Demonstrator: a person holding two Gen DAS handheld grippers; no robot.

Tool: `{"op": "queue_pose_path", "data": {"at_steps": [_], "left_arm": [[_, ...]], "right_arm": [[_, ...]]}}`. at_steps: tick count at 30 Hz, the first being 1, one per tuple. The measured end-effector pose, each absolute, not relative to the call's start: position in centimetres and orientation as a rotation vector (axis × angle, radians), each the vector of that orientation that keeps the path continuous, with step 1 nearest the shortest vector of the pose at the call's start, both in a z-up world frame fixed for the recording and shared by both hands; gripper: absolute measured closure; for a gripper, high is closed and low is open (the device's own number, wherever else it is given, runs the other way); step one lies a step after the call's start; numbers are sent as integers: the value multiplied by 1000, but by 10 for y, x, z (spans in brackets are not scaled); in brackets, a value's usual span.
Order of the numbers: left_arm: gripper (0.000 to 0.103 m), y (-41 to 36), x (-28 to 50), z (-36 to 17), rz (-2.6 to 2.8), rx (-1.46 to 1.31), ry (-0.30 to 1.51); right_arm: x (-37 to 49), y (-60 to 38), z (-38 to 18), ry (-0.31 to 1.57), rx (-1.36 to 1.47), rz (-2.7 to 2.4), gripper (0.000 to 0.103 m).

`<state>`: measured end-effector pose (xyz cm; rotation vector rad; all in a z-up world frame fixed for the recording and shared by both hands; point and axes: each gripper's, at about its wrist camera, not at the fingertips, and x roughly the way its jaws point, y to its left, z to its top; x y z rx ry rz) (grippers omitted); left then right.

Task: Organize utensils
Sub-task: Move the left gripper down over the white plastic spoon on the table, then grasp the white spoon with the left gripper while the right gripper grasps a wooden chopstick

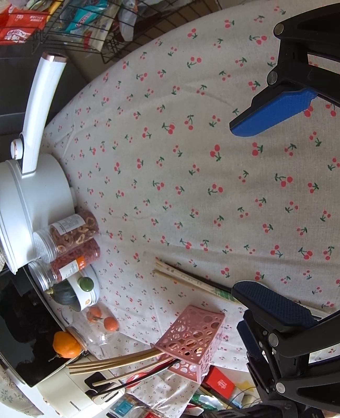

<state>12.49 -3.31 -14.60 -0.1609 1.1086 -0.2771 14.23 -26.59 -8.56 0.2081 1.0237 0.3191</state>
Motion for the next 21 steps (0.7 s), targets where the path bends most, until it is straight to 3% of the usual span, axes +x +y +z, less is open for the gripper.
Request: {"op": "queue_pose_path", "data": {"at_steps": [3, 10, 13, 16, 18, 21], "left_arm": [[78, -43, 126, -147, -302, -119, 1096], [79, -75, 96, -152, -560, -154, 1273], [79, -83, 85, -141, -580, -134, 1248], [74, -75, 92, -133, -541, -183, 1211], [61, -72, 96, -134, -520, -204, 1220], [54, -86, 93, -136, -556, -149, 1251]], "right_arm": [[145, -273, -88, 1032, 220, 311, 9], [149, -275, -91, 1047, 205, 326, 9], [149, -274, -91, 1053, 204, 333, 9], [148, -274, -89, 1050, 209, 339, 9], [146, -275, -88, 1049, 210, 341, 9], [144, -277, -88, 1054, 208, 342, 9]]}}
